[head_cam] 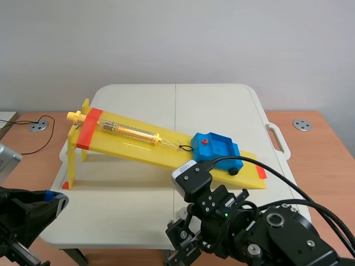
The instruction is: Place the four metal weights on the blue cart on the ramp.
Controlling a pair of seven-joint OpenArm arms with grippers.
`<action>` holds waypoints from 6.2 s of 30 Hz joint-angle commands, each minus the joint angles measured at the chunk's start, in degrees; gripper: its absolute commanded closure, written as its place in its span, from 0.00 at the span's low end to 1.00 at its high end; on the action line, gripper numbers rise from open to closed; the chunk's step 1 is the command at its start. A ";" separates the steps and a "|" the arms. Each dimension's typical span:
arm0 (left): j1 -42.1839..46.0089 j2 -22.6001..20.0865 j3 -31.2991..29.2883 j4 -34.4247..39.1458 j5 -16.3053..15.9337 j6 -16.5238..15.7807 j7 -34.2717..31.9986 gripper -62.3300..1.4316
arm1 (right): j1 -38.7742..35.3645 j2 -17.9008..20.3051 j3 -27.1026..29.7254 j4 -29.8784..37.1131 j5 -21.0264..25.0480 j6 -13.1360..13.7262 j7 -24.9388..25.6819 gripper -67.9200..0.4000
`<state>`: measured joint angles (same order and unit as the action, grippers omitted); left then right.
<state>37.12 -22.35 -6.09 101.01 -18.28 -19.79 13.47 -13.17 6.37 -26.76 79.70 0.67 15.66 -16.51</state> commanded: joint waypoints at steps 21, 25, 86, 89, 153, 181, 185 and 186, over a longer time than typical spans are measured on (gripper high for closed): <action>-1.14 0.42 -0.90 3.50 -3.54 -2.08 -5.90 0.93 | 8.61 -3.21 -2.93 -4.92 0.33 -1.99 10.10 0.51; -1.14 0.42 -0.90 3.50 -3.54 -2.08 -5.90 0.93 | 9.20 -3.21 -2.95 -6.62 0.33 -1.99 10.05 0.53; -1.14 0.39 -0.90 3.50 -3.54 -2.08 -5.42 0.93 | 10.75 -3.13 28.70 16.17 29.99 0.66 -2.01 0.98; -1.14 0.39 -0.90 3.50 -3.54 -2.08 -5.40 0.93 | 14.51 -4.87 28.68 12.15 29.40 1.22 -2.03 0.98; -1.14 0.37 -0.90 3.50 -3.54 -2.08 -4.61 0.93 | 17.05 -3.10 32.87 12.07 27.32 6.84 -3.23 0.63; -1.14 0.39 -0.90 3.50 -3.54 -2.08 -4.61 0.93 | -6.64 17.22 22.93 24.35 19.30 10.08 -1.73 0.63; -1.14 0.39 -0.90 3.50 -3.54 -2.08 -4.61 0.93 | -4.09 14.62 20.00 20.26 16.63 8.98 -0.96 0.63; -1.14 0.39 -0.90 3.50 -3.54 -2.08 -4.61 0.93 | -3.43 13.88 19.39 19.17 15.43 8.94 -0.63 0.63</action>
<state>37.12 -22.35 -6.09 101.01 -18.28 -19.79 13.50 -21.74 20.45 -8.60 97.91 15.18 24.45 -24.21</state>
